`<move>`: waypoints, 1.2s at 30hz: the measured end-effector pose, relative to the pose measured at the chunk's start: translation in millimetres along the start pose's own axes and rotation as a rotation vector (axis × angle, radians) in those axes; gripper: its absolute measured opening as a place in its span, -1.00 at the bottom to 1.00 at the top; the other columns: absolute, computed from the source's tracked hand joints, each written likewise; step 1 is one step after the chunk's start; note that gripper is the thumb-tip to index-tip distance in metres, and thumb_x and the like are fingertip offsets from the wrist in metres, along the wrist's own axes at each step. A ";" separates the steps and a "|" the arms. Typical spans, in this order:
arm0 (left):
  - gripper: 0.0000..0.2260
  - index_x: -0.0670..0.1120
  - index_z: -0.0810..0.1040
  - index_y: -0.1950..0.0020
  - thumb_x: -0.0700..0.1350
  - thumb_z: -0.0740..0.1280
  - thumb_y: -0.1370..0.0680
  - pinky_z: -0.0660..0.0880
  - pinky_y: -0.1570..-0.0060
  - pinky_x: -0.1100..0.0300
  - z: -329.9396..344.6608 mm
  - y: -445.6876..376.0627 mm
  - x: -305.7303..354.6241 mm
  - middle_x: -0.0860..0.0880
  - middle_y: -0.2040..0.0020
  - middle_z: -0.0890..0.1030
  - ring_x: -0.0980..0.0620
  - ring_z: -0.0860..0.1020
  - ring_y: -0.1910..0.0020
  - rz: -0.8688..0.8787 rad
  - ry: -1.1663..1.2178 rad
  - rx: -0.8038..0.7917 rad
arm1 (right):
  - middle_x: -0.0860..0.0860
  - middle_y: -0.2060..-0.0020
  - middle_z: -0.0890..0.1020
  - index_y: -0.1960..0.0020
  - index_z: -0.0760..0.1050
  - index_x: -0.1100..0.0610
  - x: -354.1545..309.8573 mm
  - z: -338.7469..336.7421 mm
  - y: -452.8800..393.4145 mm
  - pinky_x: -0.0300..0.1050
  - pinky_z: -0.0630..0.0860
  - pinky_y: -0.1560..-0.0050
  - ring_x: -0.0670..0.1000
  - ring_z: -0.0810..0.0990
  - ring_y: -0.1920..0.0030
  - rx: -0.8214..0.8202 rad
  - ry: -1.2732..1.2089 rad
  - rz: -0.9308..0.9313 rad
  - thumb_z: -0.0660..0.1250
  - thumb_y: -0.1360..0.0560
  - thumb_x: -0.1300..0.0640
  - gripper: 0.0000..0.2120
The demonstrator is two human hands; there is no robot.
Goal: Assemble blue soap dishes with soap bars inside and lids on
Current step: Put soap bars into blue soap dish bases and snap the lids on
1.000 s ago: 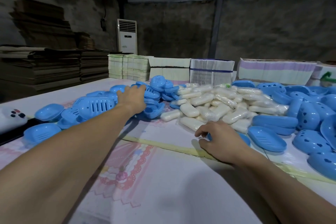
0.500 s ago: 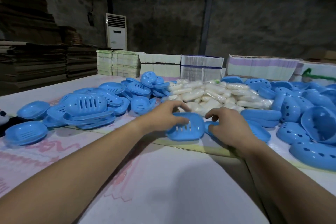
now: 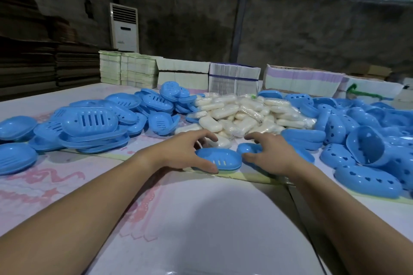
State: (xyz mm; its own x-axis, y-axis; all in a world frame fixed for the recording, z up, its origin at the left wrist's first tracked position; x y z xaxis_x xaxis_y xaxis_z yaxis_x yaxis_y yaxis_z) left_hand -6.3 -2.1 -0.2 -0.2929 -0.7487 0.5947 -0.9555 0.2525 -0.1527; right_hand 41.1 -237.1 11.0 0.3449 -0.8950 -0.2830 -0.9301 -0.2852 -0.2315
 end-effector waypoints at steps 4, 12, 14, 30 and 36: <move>-0.30 0.41 0.41 -0.23 0.38 0.54 -0.13 0.57 -0.11 0.22 -0.2 0.3 -2.1 0.30 -0.12 0.51 0.30 0.52 -0.10 -0.011 0.042 -0.039 | -0.05 -0.27 0.50 -0.36 0.38 -0.19 0.2 -4.0 -1.7 0.19 0.28 -0.27 0.11 0.34 -0.34 0.059 0.110 0.047 0.35 -0.44 -0.10 -0.50; -0.28 0.39 0.39 -0.25 0.38 0.54 -0.14 0.49 -0.05 0.31 3.2 -4.1 -3.3 0.29 -0.13 0.51 0.28 0.52 -0.09 0.021 0.081 -0.035 | 0.04 -0.28 0.55 -0.44 0.28 -0.15 -36.1 7.1 -43.7 0.24 0.21 -0.27 0.18 0.29 -0.39 0.171 0.121 0.072 0.18 -0.52 -0.27 -0.48; -0.29 0.36 0.41 -0.26 0.35 0.56 -0.15 0.47 0.00 0.35 3.4 -3.9 -4.8 0.28 -0.12 0.52 0.28 0.53 -0.07 0.027 0.109 -0.028 | 0.05 -0.30 0.54 -0.44 0.24 -0.15 -47.1 17.0 -57.0 0.23 0.20 -0.27 0.20 0.26 -0.41 0.123 0.154 0.096 0.15 -0.52 -0.29 -0.47; -0.23 0.26 0.33 -0.38 0.20 0.63 -0.27 0.51 0.01 0.39 7.9 -11.1 -11.9 0.22 -0.17 0.54 0.21 0.55 -0.08 0.000 0.209 -0.047 | -0.19 0.49 0.53 0.06 0.67 -0.15 -29.9 -38.2 -20.0 -0.35 0.40 0.36 -0.19 0.49 0.37 0.253 -0.463 -0.034 0.41 -0.38 0.02 -0.83; -0.25 0.26 0.31 -0.39 0.12 0.63 -0.32 0.44 0.03 0.41 9.2 -10.3 -11.0 0.20 -0.16 0.50 0.21 0.50 -0.14 -0.015 0.189 -0.007 | -0.16 0.17 0.65 0.00 0.68 -0.19 -19.6 -22.0 26.3 -0.42 0.43 0.11 -0.13 0.56 0.12 0.037 -0.588 -0.195 0.49 -0.39 0.13 -0.73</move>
State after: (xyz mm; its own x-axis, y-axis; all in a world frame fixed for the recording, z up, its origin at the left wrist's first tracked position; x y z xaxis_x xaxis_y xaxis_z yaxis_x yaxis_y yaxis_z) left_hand 6.4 -2.0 -12.4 -0.2661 -0.6241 0.7346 -0.9592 0.2472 -0.1374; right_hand 7.1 -234.6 30.9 0.5300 -0.4855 -0.6952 -0.8414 -0.4031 -0.3599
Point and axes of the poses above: each hand's wrist, its own y-axis away from the middle knuckle, its own z-axis out of the palm, x = y × z, the point moved 3 cm from there along -y, towards the middle knuckle
